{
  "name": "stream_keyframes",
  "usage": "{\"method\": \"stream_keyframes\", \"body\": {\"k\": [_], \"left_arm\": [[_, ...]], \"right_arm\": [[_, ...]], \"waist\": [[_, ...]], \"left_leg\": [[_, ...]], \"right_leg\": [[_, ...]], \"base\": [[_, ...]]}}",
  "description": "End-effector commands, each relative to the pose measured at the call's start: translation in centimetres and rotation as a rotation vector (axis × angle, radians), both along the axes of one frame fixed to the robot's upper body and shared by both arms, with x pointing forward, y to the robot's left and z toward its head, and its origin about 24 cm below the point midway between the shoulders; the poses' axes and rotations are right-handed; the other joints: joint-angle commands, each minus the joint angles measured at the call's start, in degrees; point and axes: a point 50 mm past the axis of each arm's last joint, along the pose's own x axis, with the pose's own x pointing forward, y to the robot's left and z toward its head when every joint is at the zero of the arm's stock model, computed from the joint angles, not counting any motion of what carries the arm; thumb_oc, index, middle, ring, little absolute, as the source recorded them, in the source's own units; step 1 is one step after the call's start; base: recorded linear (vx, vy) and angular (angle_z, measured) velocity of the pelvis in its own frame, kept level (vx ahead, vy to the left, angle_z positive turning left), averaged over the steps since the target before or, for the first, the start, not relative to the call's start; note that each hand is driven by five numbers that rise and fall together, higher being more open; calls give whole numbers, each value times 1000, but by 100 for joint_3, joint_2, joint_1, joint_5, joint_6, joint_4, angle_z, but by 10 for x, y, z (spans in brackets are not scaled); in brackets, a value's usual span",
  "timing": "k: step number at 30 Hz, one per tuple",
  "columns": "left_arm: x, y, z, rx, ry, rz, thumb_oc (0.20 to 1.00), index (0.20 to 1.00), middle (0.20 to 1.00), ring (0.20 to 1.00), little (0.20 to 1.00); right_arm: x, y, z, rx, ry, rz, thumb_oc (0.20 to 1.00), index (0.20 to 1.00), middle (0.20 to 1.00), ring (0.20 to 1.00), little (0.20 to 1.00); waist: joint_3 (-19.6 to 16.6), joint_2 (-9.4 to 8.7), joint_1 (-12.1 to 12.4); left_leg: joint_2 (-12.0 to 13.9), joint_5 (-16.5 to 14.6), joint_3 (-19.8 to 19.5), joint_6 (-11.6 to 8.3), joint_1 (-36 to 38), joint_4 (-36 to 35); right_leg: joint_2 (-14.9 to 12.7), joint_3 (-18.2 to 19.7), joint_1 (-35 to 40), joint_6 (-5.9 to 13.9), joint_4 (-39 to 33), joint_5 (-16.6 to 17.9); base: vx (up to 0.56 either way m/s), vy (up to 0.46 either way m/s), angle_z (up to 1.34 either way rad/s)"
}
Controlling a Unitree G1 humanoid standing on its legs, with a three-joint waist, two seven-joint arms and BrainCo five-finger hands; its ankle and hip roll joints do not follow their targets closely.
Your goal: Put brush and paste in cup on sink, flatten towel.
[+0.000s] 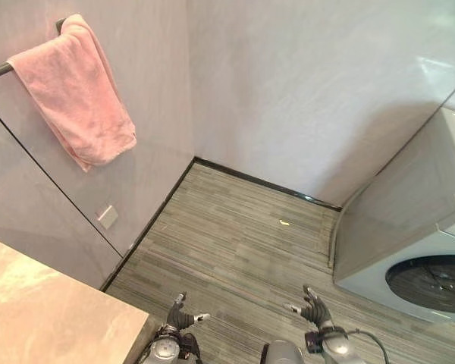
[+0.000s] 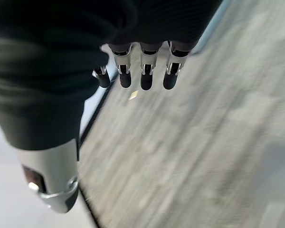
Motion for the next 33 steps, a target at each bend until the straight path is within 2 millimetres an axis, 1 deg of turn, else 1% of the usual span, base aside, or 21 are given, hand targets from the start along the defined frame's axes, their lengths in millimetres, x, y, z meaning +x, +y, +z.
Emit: {"method": "stream_keyframes", "body": {"k": [1, 2, 3, 6, 8, 10, 11, 12, 14, 15, 17, 18, 21, 23, 24, 25, 27, 29, 31, 32, 33], "left_arm": [[39, 86, 36, 230, -179, 154, 1000, 1000, 1000, 1000, 1000], [40, 85, 35, 232, -177, 136, 1000, 1000, 1000, 1000, 1000], [43, 84, 37, 248, -185, 107, 1000, 1000, 1000, 1000, 1000], [40, 83, 34, 254, -173, 92, 1000, 1000, 1000, 1000, 1000], [35, 82, 31, 242, -156, 95, 1000, 1000, 1000, 1000, 1000], [32, 83, 29, 242, -139, 104, 1000, 1000, 1000, 1000, 1000], [32, 83, 29, 242, -139, 104, 1000, 1000, 1000, 1000, 1000], [31, 85, 28, 231, -135, 135, 1000, 1000, 1000, 1000, 1000], [37, 85, 32, 230, -154, 130, 1000, 1000, 1000, 1000, 1000], [44, 85, 37, 229, -179, 126, 1000, 1000, 1000, 1000, 1000], [50, 87, 42, 234, -207, 121, 1000, 1000, 1000, 1000, 1000], [52, 87, 44, 230, -213, 126, 1000, 1000, 1000, 1000, 1000], [53, 87, 43, 231, -210, 131, 1000, 1000, 1000, 1000, 1000], [45, 90, 39, 239, -183, 143, 1000, 1000, 1000, 1000, 1000], [45, 90, 38, 239, -183, 143, 1000, 1000, 1000, 1000, 1000], [39, 91, 35, 238, -169, 151, 1000, 1000, 1000, 1000, 1000], [35, 90, 33, 239, -156, 145, 1000, 1000, 1000, 1000, 1000], [31, 87, 30, 232, -138, 126, 1000, 1000, 1000, 1000, 1000], [27, 88, 28, 231, -128, 130, 1000, 1000, 1000, 1000, 1000], [27, 83, 28, 209, -137, 138, 1000, 1000, 1000, 1000, 1000], [29, 81, 30, 202, -146, 132, 1000, 1000, 1000, 1000, 1000]], "right_arm": [[19, -2, 18, 17, -118, 2, 1000, 1000, 1000, 1000, 1000], [19, -4, 21, 18, -130, -2, 1000, 1000, 1000, 1000, 1000], [21, -5, 25, 19, -151, -10, 1000, 1000, 1000, 1000, 1000], [22, -9, 27, 9, -162, -15, 1000, 1000, 1000, 1000, 1000], [21, -7, 27, 12, -154, 11, 1000, 1000, 1000, 1000, 1000], [23, -9, 30, 12, -166, 23, 1000, 1000, 1000, 1000, 1000], [23, -9, 30, 12, -166, 23, 1000, 1000, 1000, 1000, 1000], [24, -12, 33, 6, -176, 38, 1000, 1000, 1000, 1000, 1000], [26, -19, 38, -17, -194, 42, 1000, 1000, 1000, 1000, 1000], [27, -22, 41, -32, -208, 41, 1000, 1000, 1000, 1000, 1000], [26, -27, 43, -47, -211, 40, 1000, 1000, 1000, 1000, 1000], [22, -30, 42, -61, -202, 39, 1000, 1000, 1000, 1000, 1000], [16, -34, 40, -108, -180, 57, 1000, 1000, 1000, 1000, 1000], [12, -34, 39, -105, -176, 53, 1000, 1000, 1000, 1000, 1000], [11, -34, 39, -105, -175, 54, 1000, 1000, 1000, 1000, 1000], [10, -33, 38, -116, -168, 76, 1000, 1000, 1000, 1000, 1000], [10, -32, 37, -128, -167, 92, 1000, 1000, 1000, 1000, 1000], [11, -31, 37, -132, -164, 105, 1000, 1000, 1000, 1000, 1000], [12, -27, 36, -124, -157, 117, 1000, 1000, 1000, 1000, 1000], [13, -19, 33, -116, -145, 137, 1000, 1000, 1000, 1000, 1000], [15, -15, 32, -107, -147, 143, 1000, 1000, 1000, 1000, 1000]], "waist": [[53, -49, 63], [38, -79, 4], [-1, -148, -29], [-49, -136, -70], [-160, -216, -71], [-195, -210, -130], [-189, -202, -132], [-168, -173, -150], [-18, -256, -111], [81, -322, -84], [198, -383, -47], [198, -375, -54], [193, -303, -6], [146, -233, 38], [146, -243, 39], [125, -111, 155], [86, -54, 130], [42, -2, 104], [-6, 21, 118], [-89, 27, 233], [-103, -30, 282]], "left_leg": [[-305, -338, -263, -371, 131, 433], [-375, -409, -458, -444, 283, 399], [-371, -529, -593, -553, 398, 358], [-336, -660, -819, -641, 588, 347], [-312, -795, -1016, -713, 829, 372], [-206, -789, -1177, -821, 897, 685], [-195, -799, -1180, -826, 901, 694], [17, -458, -1221, -1022, 665, 1527], [282, 162, -1216, -1204, -18, 2800], [444, 305, -1064, -1205, -323, 3308], [685, 333, -671, -1219, -592, 3724], [857, 375, -352, -1229, -674, 3607], [731, 186, -40, -1210, -1099, 2840], [659, 229, 298, -1164, -1278, 1692], [641, 245, 308, -1160, -1255, 1656], [551, 704, 199, -1215, -1291, 658], [698, 970, 487, -1363, -1349, -98], [799, 1159, 932, -1368, -1298, -231], [726, 1126, 878, -1299, -1127, -270], [589, 1087, 693, -1189, -1186, 60], [525, 920, 698, -1083, -1211, 253]], "right_leg": [[54, -43, 300, 54, -2310, 1424], [35, 142, 343, 111, -3003, 1524], [-269, 254, 230, 322, -3645, 1924], [-396, 239, 191, 465, -3822, 2105], [-274, 319, 292, 465, -3701, 2103], [-5, 514, 343, 355, -3557, 1895], [3, 508, 352, 352, -3555, 1890], [238, 391, 433, 116, -3403, 1607], [336, 221, 645, -127, -3424, 1457], [383, 139, 750, -247, -3463, 1385], [470, -38, 927, -387, -3543, 1214], [512, -199, 1074, -418, -3641, 1118], [585, -373, 1352, -324, -3874, 1008], [648, -451, 1473, -218, -3956, 924], [635, -448, 1478, -213, -3956, 922], [780, -448, 1666, -144, -4035, 843], [784, -513, 1910, -49, -4114, 713], [805, -604, 2102, -6, -4078, 626], [836, -553, 2174, 12, -4009, 508], [779, -497, 2287, -5, -3770, 289], [654, -460, 2275, 24, -3380, 300]], "base": [[502, -187, 71], [665, -262, 106], [649, -215, 137], [424, -151, 134], [578, -257, 132], [346, -184, 50], [389, -266, 57], [332, -276, 45], [310, -370, 18], [202, -359, 21], [217, -283, 31], [272, -201, 19], [301, -86, 54], [292, 26, 40], [422, 86, 27], [476, 111, 23], [541, 123, 9], [460, 90, 9], [400, 70, 8], [473, 111, -19], [563, 173, -28]]}}
